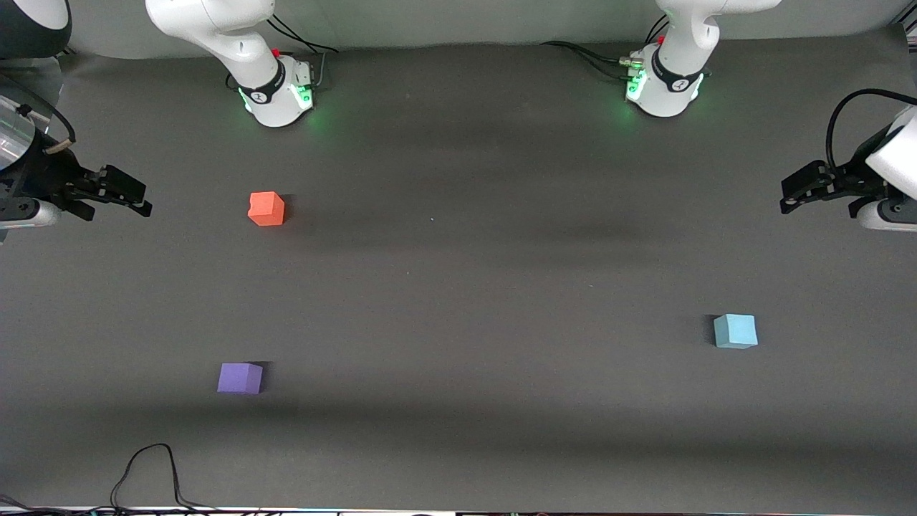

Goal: Place blue block between orange and purple blocks

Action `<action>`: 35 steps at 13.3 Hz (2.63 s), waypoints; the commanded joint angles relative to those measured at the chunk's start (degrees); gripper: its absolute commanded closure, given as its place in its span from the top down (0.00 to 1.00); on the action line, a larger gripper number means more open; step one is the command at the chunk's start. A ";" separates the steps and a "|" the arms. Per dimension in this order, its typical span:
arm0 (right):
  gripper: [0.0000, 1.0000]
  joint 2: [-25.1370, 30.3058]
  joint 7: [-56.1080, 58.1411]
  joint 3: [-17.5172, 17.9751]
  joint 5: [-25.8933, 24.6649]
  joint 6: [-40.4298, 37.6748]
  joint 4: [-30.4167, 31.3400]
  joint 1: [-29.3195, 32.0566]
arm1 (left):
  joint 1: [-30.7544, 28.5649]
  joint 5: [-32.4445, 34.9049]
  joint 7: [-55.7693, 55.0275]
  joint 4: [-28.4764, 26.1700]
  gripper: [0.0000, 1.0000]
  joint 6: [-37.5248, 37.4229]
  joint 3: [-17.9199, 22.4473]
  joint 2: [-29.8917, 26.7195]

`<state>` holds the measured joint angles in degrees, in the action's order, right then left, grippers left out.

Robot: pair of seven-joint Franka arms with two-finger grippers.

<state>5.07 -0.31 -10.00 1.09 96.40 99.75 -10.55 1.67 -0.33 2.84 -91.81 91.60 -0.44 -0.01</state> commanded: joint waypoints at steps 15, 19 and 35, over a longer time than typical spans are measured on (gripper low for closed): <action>1.00 -0.06 1.45 -0.28 0.67 0.10 0.01 -0.17 | -8.88 0.60 13.69 -1.62 1.00 8.15 0.36 4.84; 1.00 -0.06 1.45 -0.28 0.67 0.10 0.01 -0.17 | -7.82 0.25 8.00 -0.92 1.00 13.42 -0.35 8.26; 1.00 -0.06 1.54 -0.28 0.67 0.10 0.01 -0.17 | -7.03 0.77 7.36 -7.06 1.00 45.23 -0.17 36.30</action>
<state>4.96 -0.20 -10.01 1.09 96.40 99.81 -10.58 -5.91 -0.08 11.33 -96.79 134.45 -0.85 36.72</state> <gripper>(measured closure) 0.000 0.000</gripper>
